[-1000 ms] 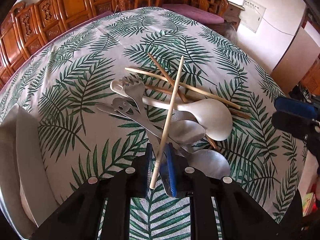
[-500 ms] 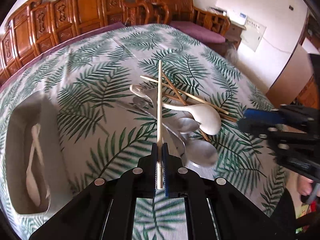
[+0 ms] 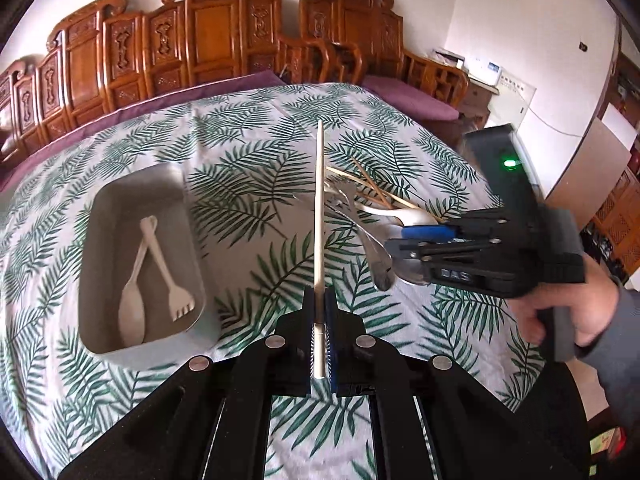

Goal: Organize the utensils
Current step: 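Lift the chopstick with the left gripper while the right gripper grasps the smiley metal spoon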

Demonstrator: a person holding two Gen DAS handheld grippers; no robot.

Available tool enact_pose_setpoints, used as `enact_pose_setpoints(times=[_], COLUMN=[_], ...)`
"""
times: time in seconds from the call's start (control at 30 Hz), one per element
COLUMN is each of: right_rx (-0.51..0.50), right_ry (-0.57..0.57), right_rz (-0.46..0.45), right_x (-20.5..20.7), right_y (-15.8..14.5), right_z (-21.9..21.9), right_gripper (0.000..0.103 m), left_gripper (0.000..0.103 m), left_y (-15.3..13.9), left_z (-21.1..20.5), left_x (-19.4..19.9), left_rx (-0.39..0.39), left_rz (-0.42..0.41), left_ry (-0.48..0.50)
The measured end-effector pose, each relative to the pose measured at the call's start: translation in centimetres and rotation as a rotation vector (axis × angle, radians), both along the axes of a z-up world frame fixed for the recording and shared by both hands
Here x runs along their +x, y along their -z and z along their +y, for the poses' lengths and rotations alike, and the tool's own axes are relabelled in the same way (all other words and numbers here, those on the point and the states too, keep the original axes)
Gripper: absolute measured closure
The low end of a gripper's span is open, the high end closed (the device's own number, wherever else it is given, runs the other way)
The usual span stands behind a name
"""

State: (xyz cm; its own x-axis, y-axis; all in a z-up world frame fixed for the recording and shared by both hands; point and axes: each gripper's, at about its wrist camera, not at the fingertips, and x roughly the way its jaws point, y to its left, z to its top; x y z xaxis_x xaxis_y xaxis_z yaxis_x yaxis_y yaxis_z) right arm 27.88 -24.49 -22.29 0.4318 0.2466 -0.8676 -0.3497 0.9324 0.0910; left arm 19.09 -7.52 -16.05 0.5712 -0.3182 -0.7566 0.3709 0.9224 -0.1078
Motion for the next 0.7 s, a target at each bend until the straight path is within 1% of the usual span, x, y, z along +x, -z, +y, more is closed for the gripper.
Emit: enact_pose_setpoints(times=[0.03, 0.13, 0.23, 0.3, 0.43, 0.6, 0.7], right_rx=[-0.005, -0.024, -0.040, -0.059, -0.052, -0.092, -0.128], right_ry=[-0.002, -0.015, -0.010, 0.005, 0.022, -0.001, -0.013], right_rz=[0.003, 0.016, 0.032, 0.064, 0.083, 0.112, 0.101], right_x=[0.2, 0.4, -0.1, -0.1, 0.2, 1.5, 2.0], right_y=[0.0, -0.2, -0.1, 0.6, 0.8, 1.0, 1.2], right_z=[0.2, 0.8, 0.9, 0.7, 0.3, 1.5, 2.1], right_gripper=[0.074, 0.079, 0.079, 0.079, 0.080, 0.079, 0.079], left_gripper=[0.099, 0.099, 0.099, 0.099, 0.099, 0.099, 0.099], left_y=[0.0, -0.1, -0.3, -0.4, -0.9, -1.8, -2.4], left_z=[0.2, 0.6, 0.9, 1.2, 1.8, 2.8, 3.5], left_x=[-0.3, -0.7, -1.0, -1.2, -1.3, -1.4, -1.5], left_rx=[-0.003, -0.011, -0.019, -0.028, -0.046, -0.038, -0.038], left_rz=[-0.001, -0.004, -0.007, -0.005, 0.007, 0.007, -0.001], left_ry=[-0.001, -0.003, -0.003, -0.007, -0.019, -0.027, -0.029])
